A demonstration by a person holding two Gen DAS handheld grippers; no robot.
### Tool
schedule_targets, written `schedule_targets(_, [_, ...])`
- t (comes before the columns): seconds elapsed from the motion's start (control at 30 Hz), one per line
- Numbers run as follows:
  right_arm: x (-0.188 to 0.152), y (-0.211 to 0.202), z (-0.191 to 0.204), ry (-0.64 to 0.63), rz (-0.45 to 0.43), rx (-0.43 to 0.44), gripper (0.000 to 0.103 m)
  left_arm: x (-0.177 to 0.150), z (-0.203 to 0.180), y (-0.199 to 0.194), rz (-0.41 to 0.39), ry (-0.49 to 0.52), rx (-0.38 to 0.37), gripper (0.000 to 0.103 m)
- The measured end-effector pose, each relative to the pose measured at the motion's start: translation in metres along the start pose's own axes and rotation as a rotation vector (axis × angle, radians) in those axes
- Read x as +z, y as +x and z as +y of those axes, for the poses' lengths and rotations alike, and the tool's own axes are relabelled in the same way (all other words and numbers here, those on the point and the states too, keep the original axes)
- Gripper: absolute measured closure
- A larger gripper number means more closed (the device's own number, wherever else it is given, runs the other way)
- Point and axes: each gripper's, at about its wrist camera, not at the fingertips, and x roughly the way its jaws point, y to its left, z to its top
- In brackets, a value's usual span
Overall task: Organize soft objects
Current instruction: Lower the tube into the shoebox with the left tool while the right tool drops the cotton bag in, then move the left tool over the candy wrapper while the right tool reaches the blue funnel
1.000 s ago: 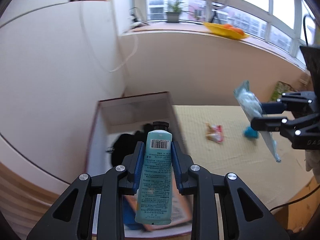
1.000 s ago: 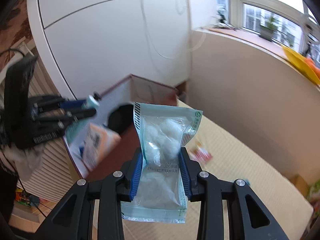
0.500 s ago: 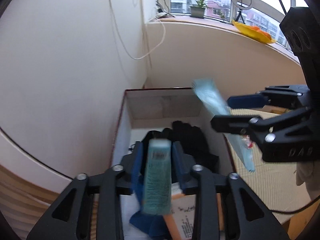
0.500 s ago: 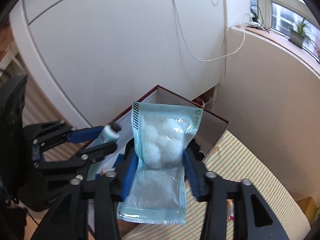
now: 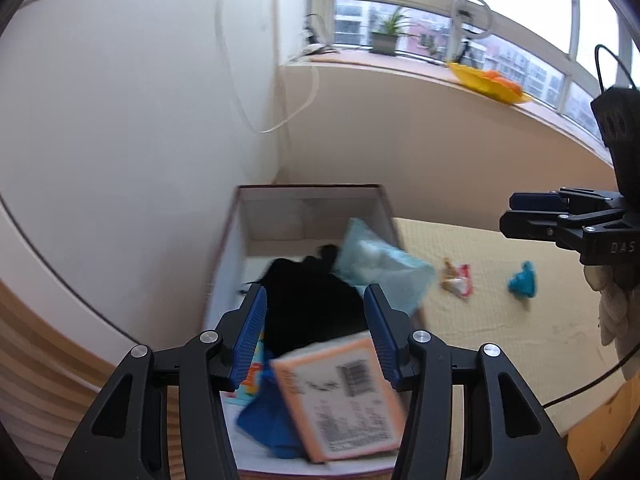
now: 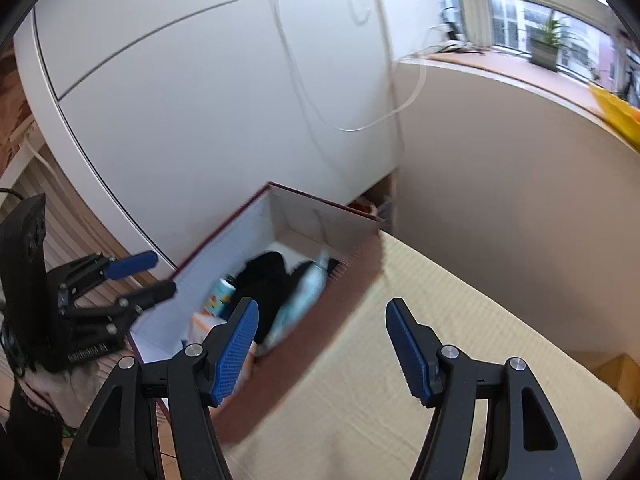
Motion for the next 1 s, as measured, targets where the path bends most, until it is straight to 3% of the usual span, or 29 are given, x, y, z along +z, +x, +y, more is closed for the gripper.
schedule_targets(0.23, [-0.047,-0.038,-0.061,0.054,0.017,-0.108,0.033,-0.002,-0.068,0.002,0.006,0.065,-0.112,0.053])
schedule_targets(0.33, [-0.067,-0.047,-0.093,0.104,0.035,-0.144,0.032,-0.001,-0.108,0.01,0.012,0.105,-0.16,0.044])
schedule_targets(0.47, [-0.091,-0.05,-0.129,0.147,0.056,-0.191,0.032,0.0,-0.148,0.025,0.024,0.139,-0.186,0.042])
schedule_targets(0.63, [-0.118,-0.037,-0.16,0.208,0.069,-0.164,0.032,-0.005,-0.179,0.063,0.051,0.151,-0.154,0.04])
schedule_targets(1.0, [-0.131,0.009,-0.154,0.167,0.095,-0.111,0.032,-0.017,-0.181,0.154,0.168,0.121,-0.049,0.04])
